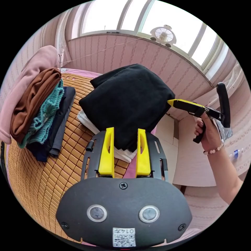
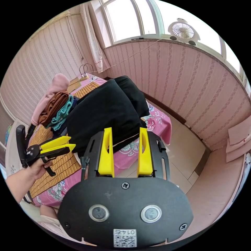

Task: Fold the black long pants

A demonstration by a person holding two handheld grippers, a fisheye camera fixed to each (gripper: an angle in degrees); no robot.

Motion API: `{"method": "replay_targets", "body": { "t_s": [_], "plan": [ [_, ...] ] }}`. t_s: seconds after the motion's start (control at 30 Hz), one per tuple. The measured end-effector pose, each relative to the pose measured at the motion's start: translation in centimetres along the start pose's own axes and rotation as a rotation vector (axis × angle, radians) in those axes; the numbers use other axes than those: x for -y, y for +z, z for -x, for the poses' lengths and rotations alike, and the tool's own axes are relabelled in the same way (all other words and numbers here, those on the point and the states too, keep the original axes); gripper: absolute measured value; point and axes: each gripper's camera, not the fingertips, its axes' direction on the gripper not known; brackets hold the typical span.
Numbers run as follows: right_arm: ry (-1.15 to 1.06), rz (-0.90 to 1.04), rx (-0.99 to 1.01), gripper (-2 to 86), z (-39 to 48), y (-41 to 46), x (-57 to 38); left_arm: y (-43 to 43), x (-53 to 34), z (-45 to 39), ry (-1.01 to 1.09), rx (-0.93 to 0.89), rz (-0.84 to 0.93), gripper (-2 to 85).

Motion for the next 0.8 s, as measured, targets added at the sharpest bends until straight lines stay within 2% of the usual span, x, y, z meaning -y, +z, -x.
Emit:
{"method": "replay_targets", "body": {
  "t_s": [0.2,0.27,0.4,0.5,0.6,0.67,0.8],
  "plan": [
    [-0.042,0.049,0.103,6.6,-0.8,0.3,-0.2,2.9,1.3,1.9,0.036,0.047,0.072,8.7],
    [-0.064,0.015,0.102,5.0,0.0,-0.7,-1.3,1.6,1.8,3.3,0.034,0.029,0.09,2.3],
    [-0.15,-0.091,0.129,2.7,2.9,-5.3,-4.3,-3.5,0.6,4.9,0.077,0.029,0.042,-0.5],
    [-0.235,-0.131,0.272,2.1,5.3,-9.4,-5.8,-9.7,-1.6,8.0,0.037,-0.007,0.006,-0.9],
    [-0.313,-0.144,0.442,1.6,8.6,-13.5,-6.6,-17.7,-5.3,13.3,-0.109,-0.118,-0.063,-1.0],
    [-0.379,-0.145,0.515,1.4,11.7,-15.6,-7.4,-25.8,-9.7,17.2,-0.188,-0.148,-0.164,-1.0],
    [-0.595,-0.154,0.588,1.0,22.9,-19.8,-11.4,-40.2,-18.8,23.6,-0.307,-0.113,-0.346,-1.0]
  ]
}}
